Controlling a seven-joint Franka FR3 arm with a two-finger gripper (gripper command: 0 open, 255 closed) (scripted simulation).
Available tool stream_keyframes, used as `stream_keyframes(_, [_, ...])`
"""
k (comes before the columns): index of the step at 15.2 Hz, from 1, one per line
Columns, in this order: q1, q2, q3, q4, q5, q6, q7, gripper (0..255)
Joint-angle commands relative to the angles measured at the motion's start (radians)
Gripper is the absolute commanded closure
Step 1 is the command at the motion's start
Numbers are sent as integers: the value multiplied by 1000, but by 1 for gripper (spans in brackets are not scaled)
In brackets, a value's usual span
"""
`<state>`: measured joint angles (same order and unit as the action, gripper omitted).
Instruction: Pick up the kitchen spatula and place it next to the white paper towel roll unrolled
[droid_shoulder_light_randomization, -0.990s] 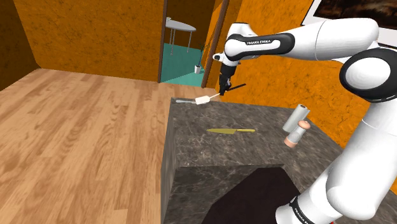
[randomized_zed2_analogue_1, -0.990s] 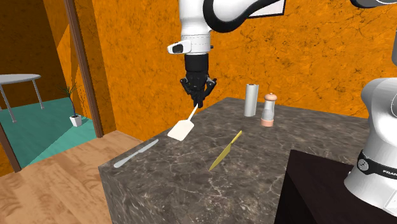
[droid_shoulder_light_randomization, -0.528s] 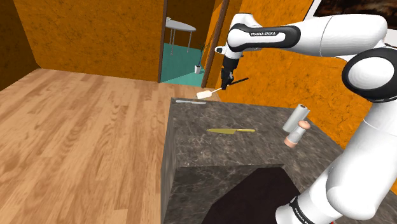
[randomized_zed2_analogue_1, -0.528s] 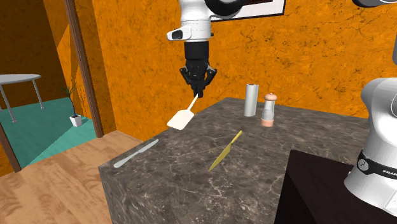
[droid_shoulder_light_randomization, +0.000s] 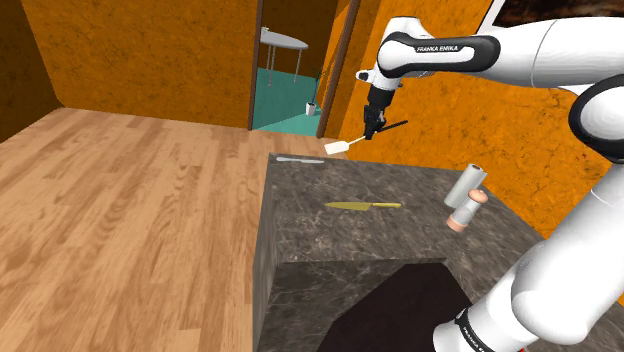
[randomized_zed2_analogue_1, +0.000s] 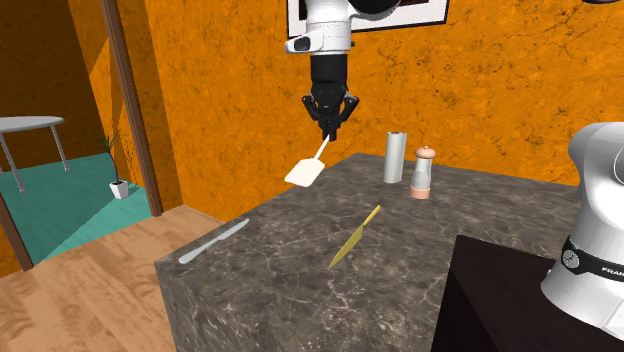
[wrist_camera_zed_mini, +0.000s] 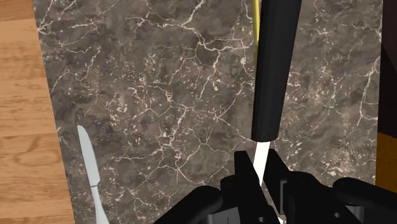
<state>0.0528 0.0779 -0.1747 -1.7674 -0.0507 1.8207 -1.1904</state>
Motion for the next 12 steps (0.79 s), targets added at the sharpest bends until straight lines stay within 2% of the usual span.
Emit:
stream_keyframes(1, [-17,-53,-16,-65,-10,15,-31,255])
stream_keyframes(12, [-119,-285,-124,-320,-82,58,-211,255])
